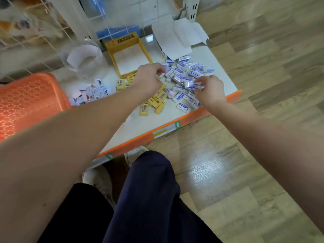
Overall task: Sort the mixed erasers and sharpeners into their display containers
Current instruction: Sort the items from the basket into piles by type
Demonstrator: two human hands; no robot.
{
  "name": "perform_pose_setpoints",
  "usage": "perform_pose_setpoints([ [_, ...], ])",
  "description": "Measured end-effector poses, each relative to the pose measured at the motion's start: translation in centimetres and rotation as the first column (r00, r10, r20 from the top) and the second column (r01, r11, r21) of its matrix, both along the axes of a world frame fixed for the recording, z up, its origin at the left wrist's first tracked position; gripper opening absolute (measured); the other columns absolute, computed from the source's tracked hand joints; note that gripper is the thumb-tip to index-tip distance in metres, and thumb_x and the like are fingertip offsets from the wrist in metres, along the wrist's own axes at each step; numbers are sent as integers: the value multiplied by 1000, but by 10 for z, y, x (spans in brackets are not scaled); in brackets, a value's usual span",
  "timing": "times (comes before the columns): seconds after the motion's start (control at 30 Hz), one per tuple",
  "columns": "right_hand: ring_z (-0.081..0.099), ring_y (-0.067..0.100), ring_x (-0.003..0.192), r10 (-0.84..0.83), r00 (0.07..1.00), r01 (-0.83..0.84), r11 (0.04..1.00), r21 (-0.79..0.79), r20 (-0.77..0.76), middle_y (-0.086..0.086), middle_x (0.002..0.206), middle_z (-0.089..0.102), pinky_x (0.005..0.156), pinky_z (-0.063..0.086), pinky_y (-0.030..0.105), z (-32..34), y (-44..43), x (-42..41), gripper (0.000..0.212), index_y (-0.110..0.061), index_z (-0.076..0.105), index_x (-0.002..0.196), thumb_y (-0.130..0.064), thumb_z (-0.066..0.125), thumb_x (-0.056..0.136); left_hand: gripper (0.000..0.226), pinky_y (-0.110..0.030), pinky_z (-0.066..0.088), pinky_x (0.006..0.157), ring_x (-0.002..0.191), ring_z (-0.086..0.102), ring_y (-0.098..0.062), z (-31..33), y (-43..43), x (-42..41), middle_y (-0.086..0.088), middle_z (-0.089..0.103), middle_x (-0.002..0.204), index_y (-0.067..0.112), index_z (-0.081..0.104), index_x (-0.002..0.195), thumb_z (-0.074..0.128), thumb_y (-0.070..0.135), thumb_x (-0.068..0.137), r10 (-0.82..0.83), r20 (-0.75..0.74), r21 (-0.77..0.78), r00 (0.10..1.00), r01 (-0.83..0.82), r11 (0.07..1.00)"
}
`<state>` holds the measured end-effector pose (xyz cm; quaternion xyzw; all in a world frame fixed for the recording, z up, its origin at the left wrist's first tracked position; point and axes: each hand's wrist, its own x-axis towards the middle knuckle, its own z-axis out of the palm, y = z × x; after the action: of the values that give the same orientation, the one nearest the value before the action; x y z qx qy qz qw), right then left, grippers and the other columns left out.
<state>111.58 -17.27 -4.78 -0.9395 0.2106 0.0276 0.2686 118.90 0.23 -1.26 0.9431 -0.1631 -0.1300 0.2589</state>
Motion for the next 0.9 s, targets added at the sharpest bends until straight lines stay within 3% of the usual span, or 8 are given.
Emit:
perform_pose_setpoints([
  [0.17, 56, 28, 104, 77, 996, -77, 997, -17, 33, 13, 123, 54, 85, 35, 23, 21, 34, 6, 34, -12, 60, 121, -11, 55, 87, 39, -26, 43, 90, 105, 59, -21, 35, 62, 9, -6, 62, 119, 13, 60, 120, 55, 1, 84, 8, 87, 39, 996, -11, 999],
  [0.27, 56, 28, 102, 169, 984, -169, 986, -13, 62, 13, 120, 56, 84, 36, 24, 36, 70, 13, 32, -13, 62, 118, -14, 56, 87, 38, -25, 41, 85, 99, 59, -21, 50, 111, 9, -6, 61, 118, 12, 59, 121, 58, 4, 84, -8, 76, 107, 997, 0, 994],
  [0.43, 58, 25, 100, 378, 923, -380, 925, 14, 73, 11, 117, 56, 87, 39, 26, 49, 143, 17, 32, -15, 63, 117, -17, 60, 86, 32, -34, 44, 90, 107, 56, -29, 41, 196, -11, -12, 62, 117, 12, 60, 119, 56, 18, 88, -123, 69, 310, 990, 96, 946],
  [0.5, 57, 24, 101, 465, 882, -469, 882, 40, 81, 11, 118, 55, 87, 37, 24, 49, 172, 14, 33, -13, 62, 119, -16, 59, 86, 37, -37, 45, 91, 108, 55, -28, 33, 215, -25, -9, 61, 117, 17, 57, 122, 52, 34, 90, -261, 24, 427, 965, 227, 875],
  [0.57, 57, 25, 99, 521, 850, -526, 849, 59, 81, 12, 119, 54, 85, 36, 22, 47, 198, 11, 32, -12, 60, 120, -16, 56, 88, 44, -39, 42, 95, 110, 54, -27, 28, 221, -35, -6, 61, 115, 21, 56, 122, 44, 49, 90, -409, -24, 566, 912, 350, 746],
  [0.7, 55, 25, 102, 569, 821, -571, 819, 56, 38, 11, 119, 51, 83, 34, 22, 35, 233, 2, 33, -13, 59, 121, -14, 56, 88, 54, -44, 30, 108, 118, 48, -25, 21, 231, -42, -5, 60, 119, 23, 59, 121, 35, 59, 89, -529, -151, 760, 835, 440, 478],
  [0.9, 53, 24, 105, 597, 802, -597, 802, 35, 5, 11, 118, 52, 84, 34, 21, 36, 244, -4, 35, -15, 60, 121, -11, 55, 87, 56, -42, 21, 113, 130, 38, -20, 12, 262, -56, -3, 52, 133, 22, 57, 124, 33, 59, 91, -594, -75, 763, 801, 430, 482],
])
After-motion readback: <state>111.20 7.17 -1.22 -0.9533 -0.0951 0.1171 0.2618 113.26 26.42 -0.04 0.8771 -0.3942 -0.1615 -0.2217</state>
